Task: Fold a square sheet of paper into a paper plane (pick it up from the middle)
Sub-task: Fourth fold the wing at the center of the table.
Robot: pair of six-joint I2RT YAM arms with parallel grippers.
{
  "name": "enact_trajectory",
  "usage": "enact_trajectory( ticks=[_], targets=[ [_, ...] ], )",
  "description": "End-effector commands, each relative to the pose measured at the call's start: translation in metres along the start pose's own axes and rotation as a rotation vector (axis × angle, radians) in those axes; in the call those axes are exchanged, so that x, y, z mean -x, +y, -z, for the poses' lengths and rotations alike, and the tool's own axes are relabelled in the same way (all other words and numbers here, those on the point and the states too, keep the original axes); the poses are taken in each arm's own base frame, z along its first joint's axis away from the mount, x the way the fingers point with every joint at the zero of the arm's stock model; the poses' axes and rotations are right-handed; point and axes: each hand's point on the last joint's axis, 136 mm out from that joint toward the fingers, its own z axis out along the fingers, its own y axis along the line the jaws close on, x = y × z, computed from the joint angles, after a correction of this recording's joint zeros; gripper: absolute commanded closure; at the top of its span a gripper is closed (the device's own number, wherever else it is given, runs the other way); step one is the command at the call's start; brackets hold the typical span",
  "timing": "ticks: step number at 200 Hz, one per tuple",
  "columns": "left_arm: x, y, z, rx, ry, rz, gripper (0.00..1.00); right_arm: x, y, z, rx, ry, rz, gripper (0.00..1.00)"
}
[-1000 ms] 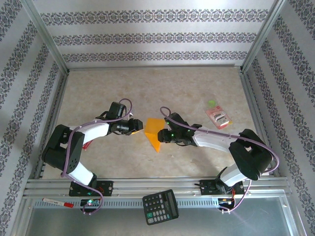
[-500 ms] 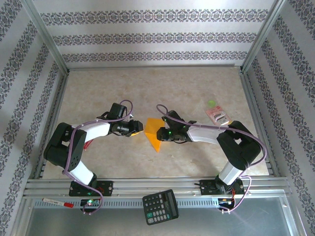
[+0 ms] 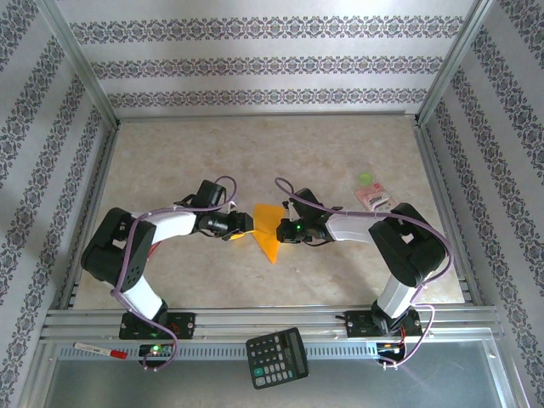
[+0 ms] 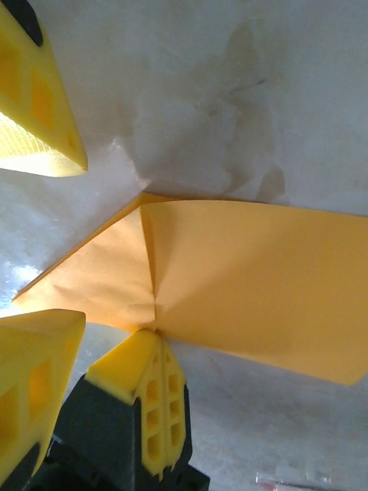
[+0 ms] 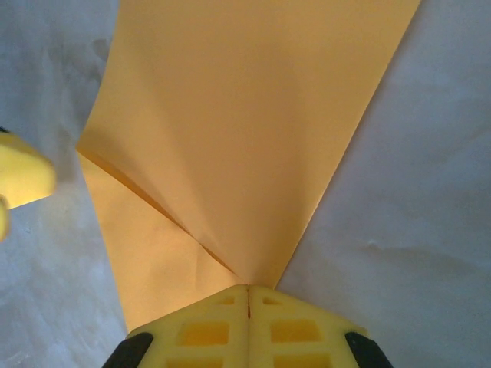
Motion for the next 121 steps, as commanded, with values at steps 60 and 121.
enact_trajectory(
  ticks=[60, 121],
  targets=[
    [0.011, -0.004, -0.016, 0.007, 0.038, 0.002, 0.57, -0.01, -0.006, -0.006, 0.026, 0.031, 0.006, 1.0],
    [0.013, -0.009, -0.014, -0.017, 0.028, -0.006, 0.63, -0.013, -0.008, -0.006, 0.019, 0.036, 0.006, 1.0]
  ],
)
